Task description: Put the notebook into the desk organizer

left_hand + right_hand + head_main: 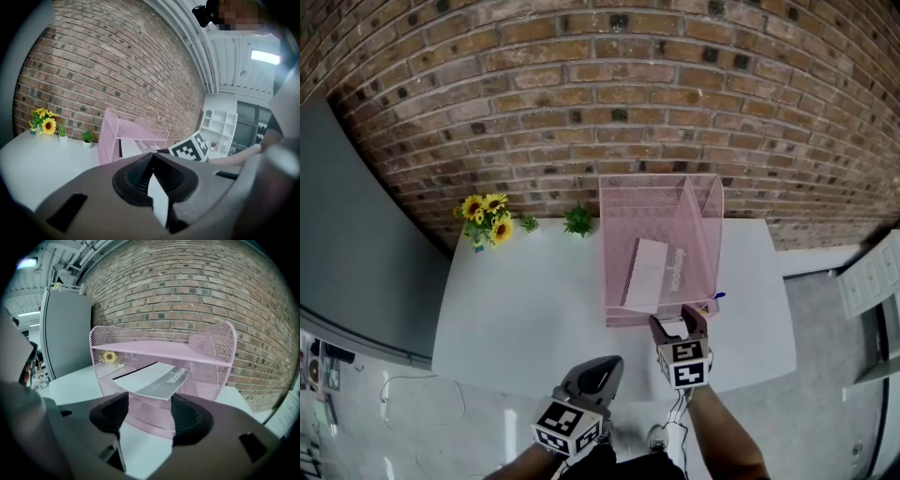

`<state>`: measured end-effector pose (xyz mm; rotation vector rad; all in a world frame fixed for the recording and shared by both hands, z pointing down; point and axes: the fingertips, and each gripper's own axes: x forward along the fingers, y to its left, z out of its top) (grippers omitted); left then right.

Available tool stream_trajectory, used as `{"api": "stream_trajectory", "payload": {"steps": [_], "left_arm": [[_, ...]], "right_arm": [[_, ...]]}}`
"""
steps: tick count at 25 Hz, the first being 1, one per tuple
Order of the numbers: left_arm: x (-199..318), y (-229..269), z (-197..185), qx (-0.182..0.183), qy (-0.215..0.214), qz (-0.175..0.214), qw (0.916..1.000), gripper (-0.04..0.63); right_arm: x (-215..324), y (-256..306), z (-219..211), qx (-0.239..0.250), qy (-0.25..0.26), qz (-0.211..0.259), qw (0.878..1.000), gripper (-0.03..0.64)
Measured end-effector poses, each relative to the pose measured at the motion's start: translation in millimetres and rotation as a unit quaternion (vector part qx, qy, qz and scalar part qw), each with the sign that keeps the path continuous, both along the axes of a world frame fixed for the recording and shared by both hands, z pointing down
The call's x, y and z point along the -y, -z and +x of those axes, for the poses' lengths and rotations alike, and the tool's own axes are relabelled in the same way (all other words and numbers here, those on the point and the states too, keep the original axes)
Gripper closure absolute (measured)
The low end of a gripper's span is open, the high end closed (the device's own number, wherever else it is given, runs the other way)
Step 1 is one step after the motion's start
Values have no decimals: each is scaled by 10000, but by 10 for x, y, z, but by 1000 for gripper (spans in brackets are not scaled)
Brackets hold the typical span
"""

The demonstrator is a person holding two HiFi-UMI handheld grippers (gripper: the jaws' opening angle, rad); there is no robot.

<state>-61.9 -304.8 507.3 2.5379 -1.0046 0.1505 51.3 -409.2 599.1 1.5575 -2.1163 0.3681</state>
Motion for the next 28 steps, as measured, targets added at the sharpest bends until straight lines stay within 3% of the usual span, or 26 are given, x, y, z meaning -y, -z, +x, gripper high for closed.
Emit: {"api": "stream_trajectory", "payload": {"steps": [13,22,28], "left_arm": [[-165,50,113,53,117,37,9999,591],[-371,225,319,118,457,211,9987,591],[-617,399,519,161,852,414,9954,591]], "right_arm": [[-227,31,99,170,13,-22,9999,299],[-547,514,139,737,533,544,9944,303],[-901,878,251,1030,1057,842,9855,365]]}}
